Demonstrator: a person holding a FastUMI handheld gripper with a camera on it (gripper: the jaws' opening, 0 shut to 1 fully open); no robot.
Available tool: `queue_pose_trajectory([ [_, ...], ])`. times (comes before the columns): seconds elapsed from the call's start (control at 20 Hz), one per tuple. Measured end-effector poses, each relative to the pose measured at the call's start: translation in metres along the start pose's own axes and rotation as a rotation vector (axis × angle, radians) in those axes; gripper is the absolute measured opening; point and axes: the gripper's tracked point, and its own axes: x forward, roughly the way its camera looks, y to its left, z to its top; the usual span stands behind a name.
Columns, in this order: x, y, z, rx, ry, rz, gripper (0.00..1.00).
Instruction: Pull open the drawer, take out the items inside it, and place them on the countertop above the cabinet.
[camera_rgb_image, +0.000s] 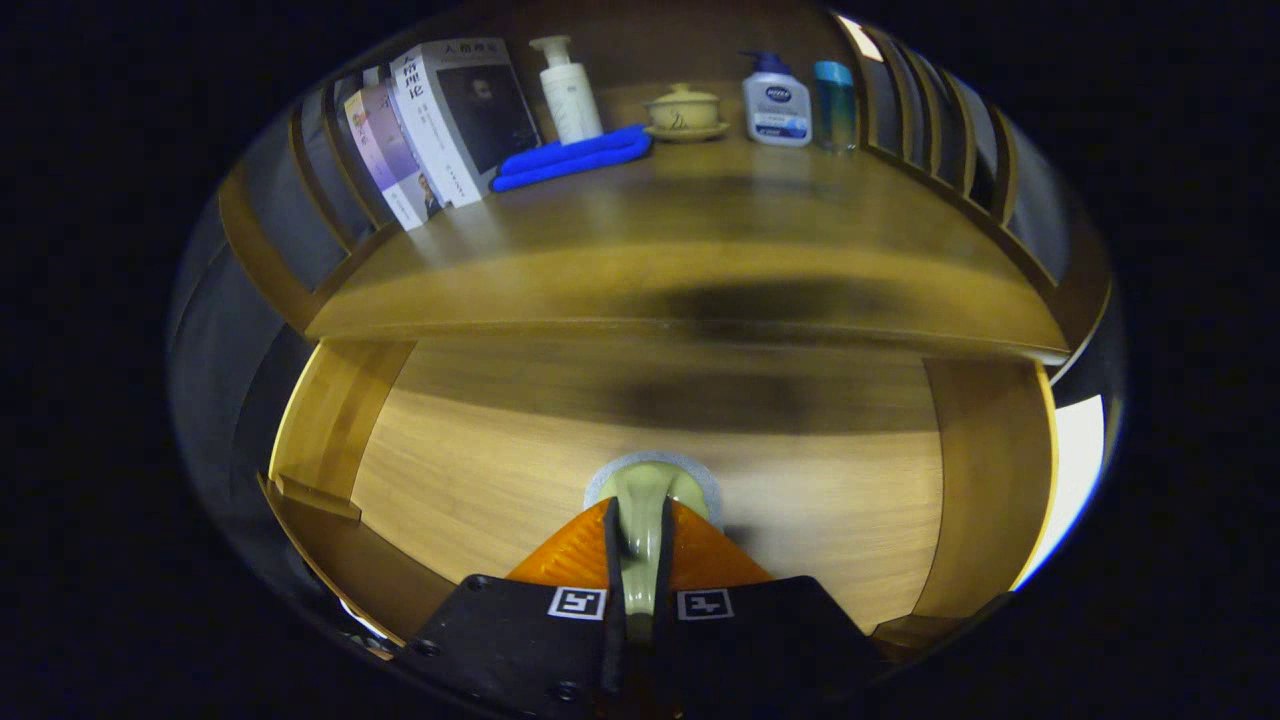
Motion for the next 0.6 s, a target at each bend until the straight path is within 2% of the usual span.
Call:
queue_pose_trajectory([
  [0.6, -0.067, 0.028, 0.044, 0.059, -0.151, 0.120, 0.12],
])
